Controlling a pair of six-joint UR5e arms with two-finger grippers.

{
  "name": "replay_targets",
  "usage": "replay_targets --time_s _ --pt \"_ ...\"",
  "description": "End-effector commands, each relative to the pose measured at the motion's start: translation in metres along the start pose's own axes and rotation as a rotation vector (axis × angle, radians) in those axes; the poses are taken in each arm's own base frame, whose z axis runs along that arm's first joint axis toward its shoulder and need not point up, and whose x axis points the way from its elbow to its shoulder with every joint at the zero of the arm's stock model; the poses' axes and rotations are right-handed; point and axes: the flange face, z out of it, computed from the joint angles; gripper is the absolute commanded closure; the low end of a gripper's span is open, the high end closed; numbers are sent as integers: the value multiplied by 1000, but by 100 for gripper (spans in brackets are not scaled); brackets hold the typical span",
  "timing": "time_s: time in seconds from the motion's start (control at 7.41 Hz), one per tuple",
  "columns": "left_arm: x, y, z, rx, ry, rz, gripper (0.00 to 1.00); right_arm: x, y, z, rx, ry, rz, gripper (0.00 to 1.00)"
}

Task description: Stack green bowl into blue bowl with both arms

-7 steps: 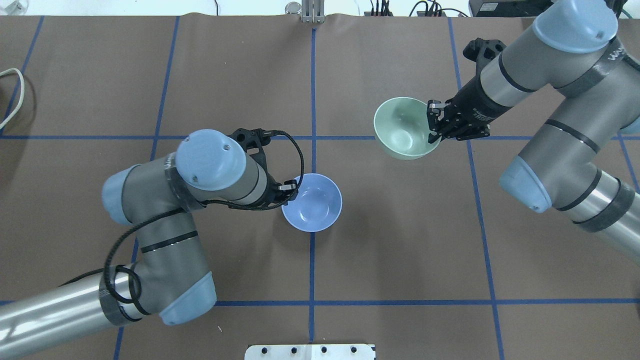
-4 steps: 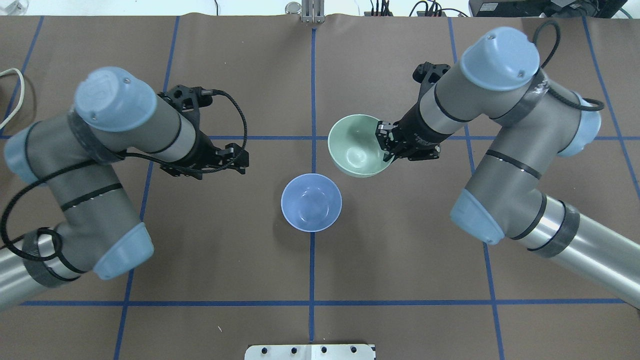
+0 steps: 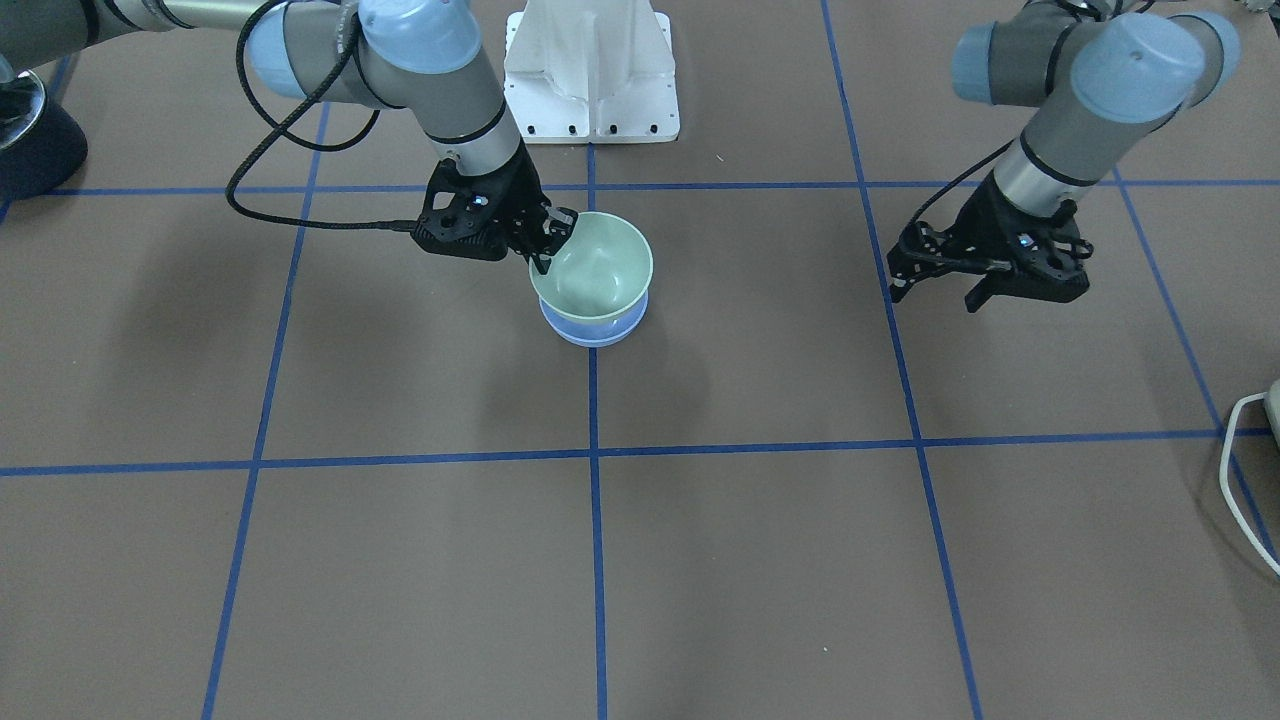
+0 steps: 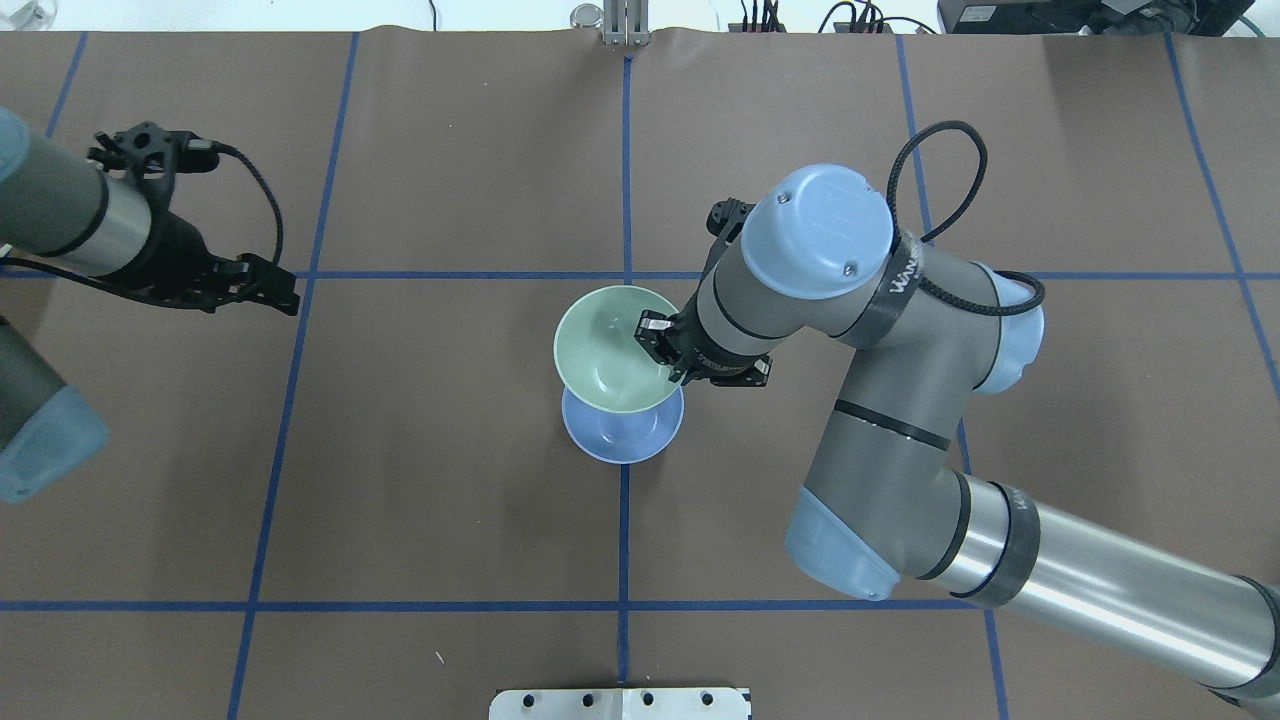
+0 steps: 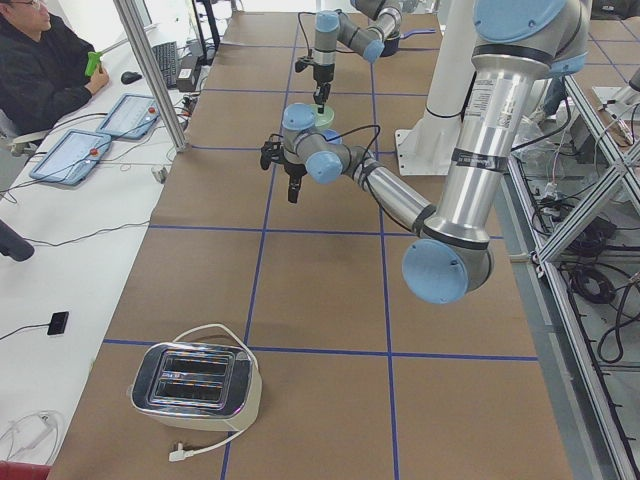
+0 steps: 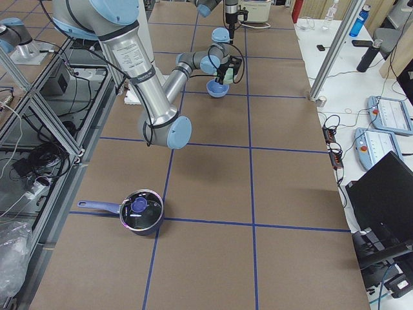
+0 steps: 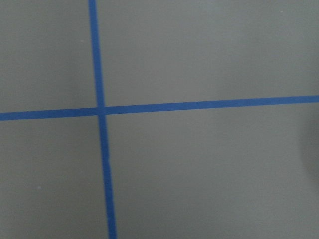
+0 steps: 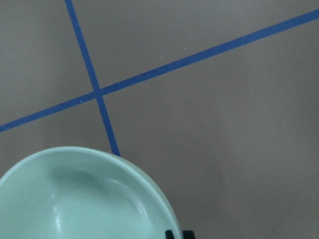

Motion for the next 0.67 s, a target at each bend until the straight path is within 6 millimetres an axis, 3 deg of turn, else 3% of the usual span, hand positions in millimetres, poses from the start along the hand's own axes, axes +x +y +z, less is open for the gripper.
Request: replay_targets --time_s 0.0,0.27,0.54 --pt "-73 19 -12 9 -3 47 3 -5 14 22 15 26 -7 100" --pt "-101 26 -21 17 -30 83 3 0 12 28 15 38 -20 100" --pt "-117 30 -31 3 0 76 3 5 8 36 16 54 -25 100"
